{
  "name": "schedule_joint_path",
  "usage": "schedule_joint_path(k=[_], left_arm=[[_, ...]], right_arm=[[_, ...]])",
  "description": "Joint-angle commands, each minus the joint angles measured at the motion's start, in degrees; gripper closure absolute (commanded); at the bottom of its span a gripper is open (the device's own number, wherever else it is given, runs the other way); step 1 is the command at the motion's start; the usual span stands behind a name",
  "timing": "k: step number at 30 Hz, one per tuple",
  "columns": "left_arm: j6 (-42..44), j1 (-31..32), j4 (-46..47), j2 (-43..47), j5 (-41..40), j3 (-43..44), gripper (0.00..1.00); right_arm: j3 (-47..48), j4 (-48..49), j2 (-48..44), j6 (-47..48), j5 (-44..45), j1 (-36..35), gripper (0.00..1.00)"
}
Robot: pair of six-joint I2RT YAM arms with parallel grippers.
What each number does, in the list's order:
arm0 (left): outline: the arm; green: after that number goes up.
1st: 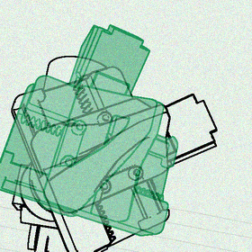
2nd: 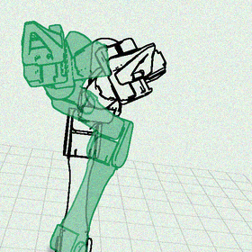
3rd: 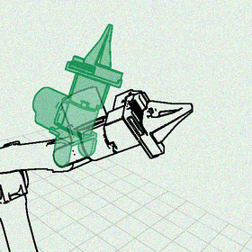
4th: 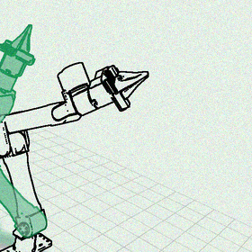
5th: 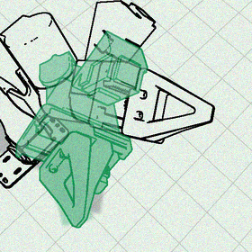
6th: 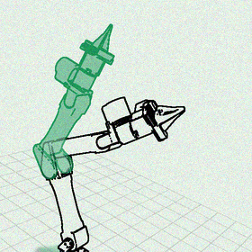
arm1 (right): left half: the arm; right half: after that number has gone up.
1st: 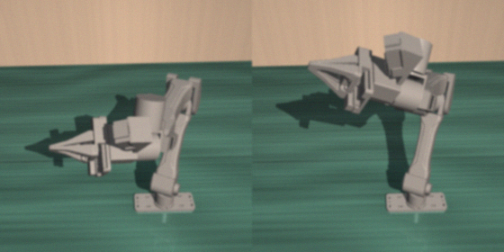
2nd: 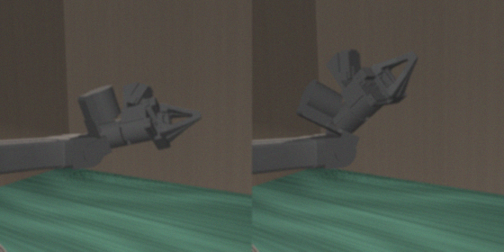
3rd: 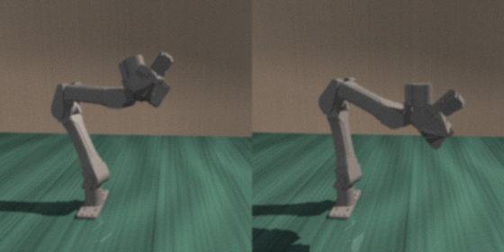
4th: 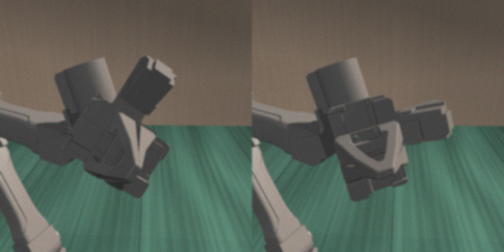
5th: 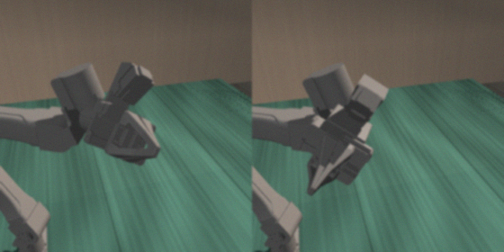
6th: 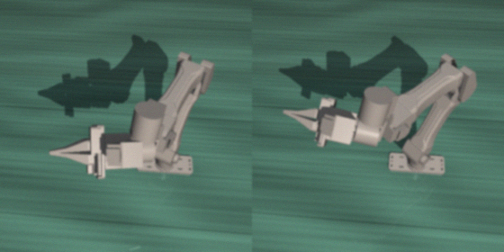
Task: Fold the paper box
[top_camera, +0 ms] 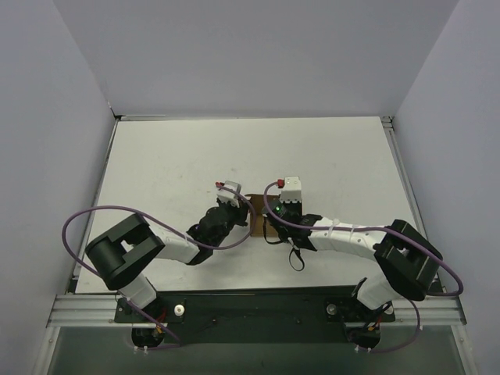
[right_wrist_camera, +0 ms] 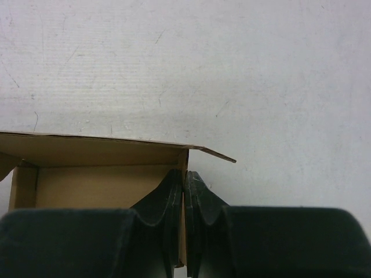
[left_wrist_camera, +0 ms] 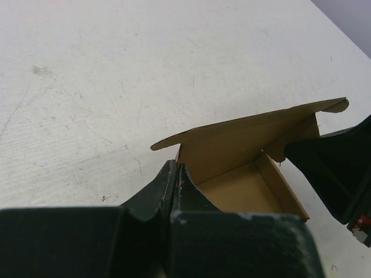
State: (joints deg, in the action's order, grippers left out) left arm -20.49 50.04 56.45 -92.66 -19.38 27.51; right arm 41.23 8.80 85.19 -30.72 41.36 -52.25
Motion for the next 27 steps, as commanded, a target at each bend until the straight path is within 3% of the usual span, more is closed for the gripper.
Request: schedule_joint_path(k=[1,16,27], left_arm=[[-4.47,2.51,5.16,-1.03,2.85,-0.52,1.0],[-9.39,7.17,8.86,-4.63,1.36,-2.81,1.0],[-2.71,4.46,2.09,0.29,5.57,4.66,1.0]], right_arm=[[-0.71,4.3,-0.55,-5.66,-0.58,-1.54,1.0],[-4.67,-0.53,-1.34,-12.35,0.9,-4.35,1.0],[-4.58,5.16,-5.56,-8.49,4.16,-4.88,1.0]])
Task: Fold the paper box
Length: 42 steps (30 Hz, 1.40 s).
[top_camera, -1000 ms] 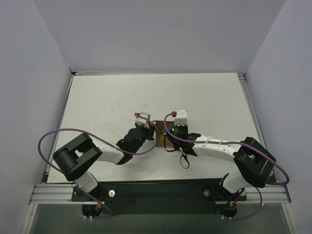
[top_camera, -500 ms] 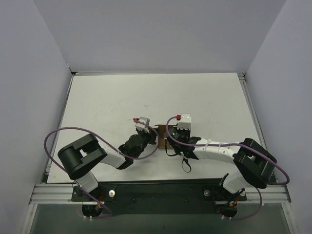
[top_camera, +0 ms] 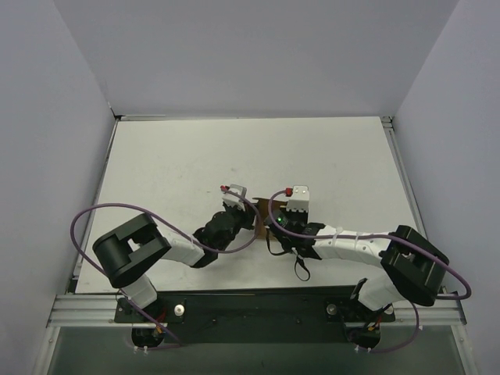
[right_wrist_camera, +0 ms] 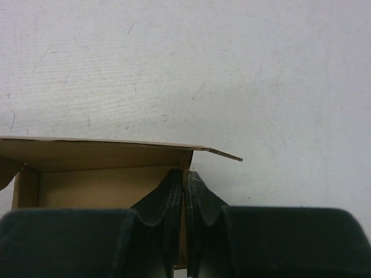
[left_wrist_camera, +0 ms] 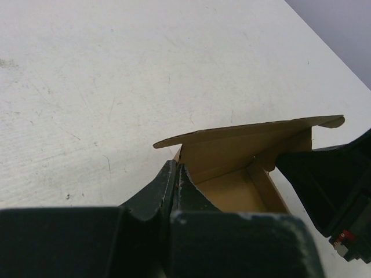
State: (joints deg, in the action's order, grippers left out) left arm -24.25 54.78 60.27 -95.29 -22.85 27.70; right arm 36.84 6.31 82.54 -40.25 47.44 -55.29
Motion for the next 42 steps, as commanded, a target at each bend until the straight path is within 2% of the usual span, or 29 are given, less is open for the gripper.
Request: schedule_joint_path(k=[1,5,15,18,32,42], left_arm=[[1.05,-0.73,-1.39,3.0,9.4,4.9,1.0],[0.35,-1.79,0.37,1.43,11.6,5.69,1.0],[-6.42,-1.0,10.39,-5.26,13.71,3.41,1.0],[-8.26,-0.56,13.19,-7.1,13.89,2.71,1.0],[-12.84,1.11,15.66,-8.34,14.5,-2.13,1.0],[-11.7,3.4,14.52,-8.6,15.99,0.16,1.0]], right_arm=[[-0.71,9.23,-3.17,1.66,-2.0,-1.84,1.0],[-2.56,18.1,-2.48,4.65,-2.79,-1.67,1.0],[-5.9,25.86,0.51,5.53,-3.93,-1.75,1.0],[-6.25,26.04,0.86,5.0,-3.58,-1.75,1.0],[-8.36,22.17,-0.1,1.67,-2.88,-3.25,1.0],[-8.97,20.15,-1.07,0.61,-2.09,-4.57,1.0]])
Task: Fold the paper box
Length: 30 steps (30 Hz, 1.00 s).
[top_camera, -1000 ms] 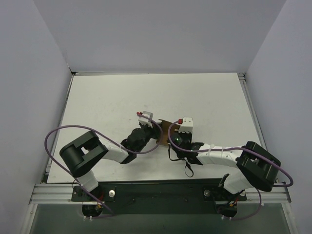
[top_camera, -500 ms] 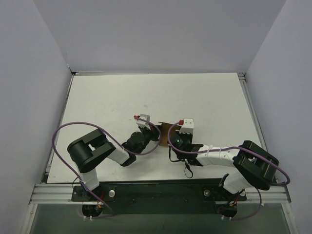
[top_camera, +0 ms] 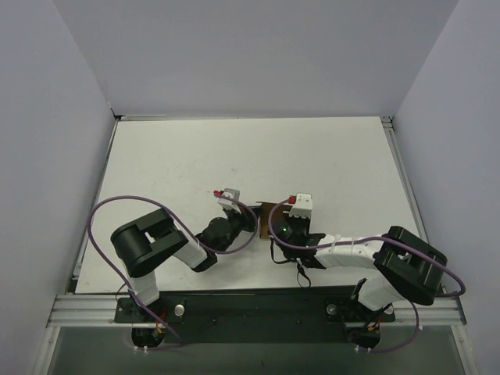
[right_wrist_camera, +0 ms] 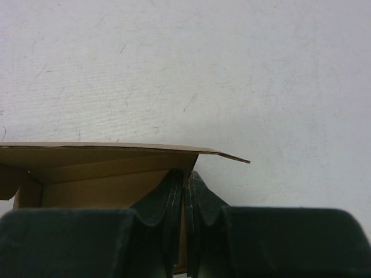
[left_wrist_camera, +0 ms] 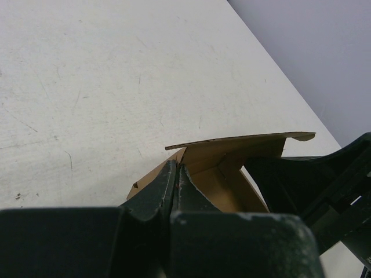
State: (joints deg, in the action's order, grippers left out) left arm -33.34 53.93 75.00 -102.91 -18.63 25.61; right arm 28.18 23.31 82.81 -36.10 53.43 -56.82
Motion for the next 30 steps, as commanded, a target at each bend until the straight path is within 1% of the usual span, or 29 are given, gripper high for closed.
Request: schedule_joint_path(k=[1,5,7,10,11,12,14,19,20,23,26,27,28,30], left_arm=[[-2.69,4.25,-0.12,-1.23,11.95,2.26,1.0],[-2.87,4.25,0.58,-2.03,12.39,2.26,1.0],[-2.43,3.9,0.41,-0.98,11.87,1.47,1.0],[-0.33,1.62,-2.65,1.83,12.65,0.85,1.0],[1.07,-0.21,-5.8,2.54,14.4,1.11,1.0],[1.96,-0.93,-7.4,3.76,15.37,1.72,1.0],[4.93,-2.24,-10.12,4.91,16.87,1.73,1.0],[9.43,-3.74,-13.74,8.6,18.63,1.2,1.0],[10.57,-3.83,-14.7,8.87,20.11,1.38,1.0],[12.77,-3.83,-16.63,9.48,21.53,1.99,1.0],[15.31,-4.1,-18.3,9.84,23.11,2.69,1.0],[15.85,-4.27,-19.01,10.27,23.46,2.87,1.0],[16.55,-4.97,-19.71,10.62,23.99,2.96,1.0],[18.83,-5.5,-21.38,12.11,25.4,3.05,1.0]], right_arm=[[-0.41,3.06,-1.5,-3.72,-7.99,-3.04,1.0],[-1.2,2.79,-2.64,-3.98,-8.43,-3.04,1.0],[-1.55,2.62,-3.43,-3.28,-8.69,-3.12,1.0],[-1.12,-1.5,-5.89,-3.72,-8.96,-3.21,1.0],[-0.85,-2.73,-7.12,-3.89,-9.13,-3.3,1.0],[-0.68,-5.44,-7.74,-4.24,-9.22,-3.21,1.0],[-0.59,-7.39,-9.15,-4.68,-9.74,-3.21,1.0],[-1.55,-11.53,-10.29,-7.49,-9.83,-3.3,1.0],[-1.64,-11.79,-10.12,-7.76,-9.84,-3.39,1.0],[-1.47,-12.23,-10.03,-7.41,-11.24,-3.74,1.0],[0.37,-14.78,-10.56,-6.36,-13.43,-3.92,1.0],[1.95,-16.96,-10.65,-5.83,-13.96,-3.92,0.98],[3.09,-18.9,-11.6,-5.83,-14.66,-3.92,0.85],[4.77,-25.22,-13.45,-5.83,-15.28,-3.92,0.73]])
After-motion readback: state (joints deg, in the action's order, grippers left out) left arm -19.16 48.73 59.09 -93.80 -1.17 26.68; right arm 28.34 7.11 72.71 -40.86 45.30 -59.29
